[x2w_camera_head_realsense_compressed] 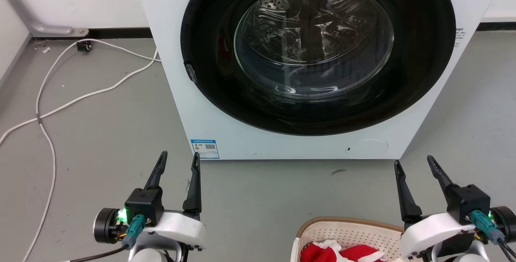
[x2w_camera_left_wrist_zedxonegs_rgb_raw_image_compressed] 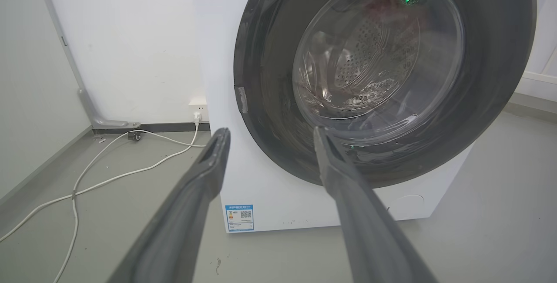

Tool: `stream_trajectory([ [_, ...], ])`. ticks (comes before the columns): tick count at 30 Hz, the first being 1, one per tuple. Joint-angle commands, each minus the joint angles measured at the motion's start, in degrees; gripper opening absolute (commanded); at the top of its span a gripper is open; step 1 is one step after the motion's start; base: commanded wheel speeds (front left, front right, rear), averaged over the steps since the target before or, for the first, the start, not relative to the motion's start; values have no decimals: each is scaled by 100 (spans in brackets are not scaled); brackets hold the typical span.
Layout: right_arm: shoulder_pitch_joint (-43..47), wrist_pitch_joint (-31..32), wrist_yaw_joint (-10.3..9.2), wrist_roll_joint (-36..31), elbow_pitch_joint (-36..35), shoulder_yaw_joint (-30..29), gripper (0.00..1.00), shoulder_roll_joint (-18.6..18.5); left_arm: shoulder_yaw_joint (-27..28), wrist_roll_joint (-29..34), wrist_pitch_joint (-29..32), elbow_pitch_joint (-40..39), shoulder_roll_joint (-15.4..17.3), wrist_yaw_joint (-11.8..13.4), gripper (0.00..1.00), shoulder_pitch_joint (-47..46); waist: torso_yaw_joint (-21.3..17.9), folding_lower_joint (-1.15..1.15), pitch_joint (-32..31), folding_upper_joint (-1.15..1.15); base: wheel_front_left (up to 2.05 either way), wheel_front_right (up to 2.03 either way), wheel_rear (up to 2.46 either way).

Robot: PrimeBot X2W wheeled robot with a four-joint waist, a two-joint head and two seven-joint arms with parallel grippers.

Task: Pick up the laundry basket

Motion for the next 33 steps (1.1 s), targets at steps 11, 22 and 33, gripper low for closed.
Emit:
stream_trajectory([
  [11,-16,-9,-2,145,192,-71,100,23,-85,-107,-31,159,-10,24,100,-37,-17,0,65,0,0,0,0],
  [22,-40,-59,-2,317,532,-201,100,23,-483,-365,-31,587,-8,-10,100,-155,-126,0,276,0,0,0,0],
  [33,-56,-94,-2,464,839,-292,100,20,-937,-613,-31,1038,-6,27,100,-409,-392,0,623,0,0,0,0],
])
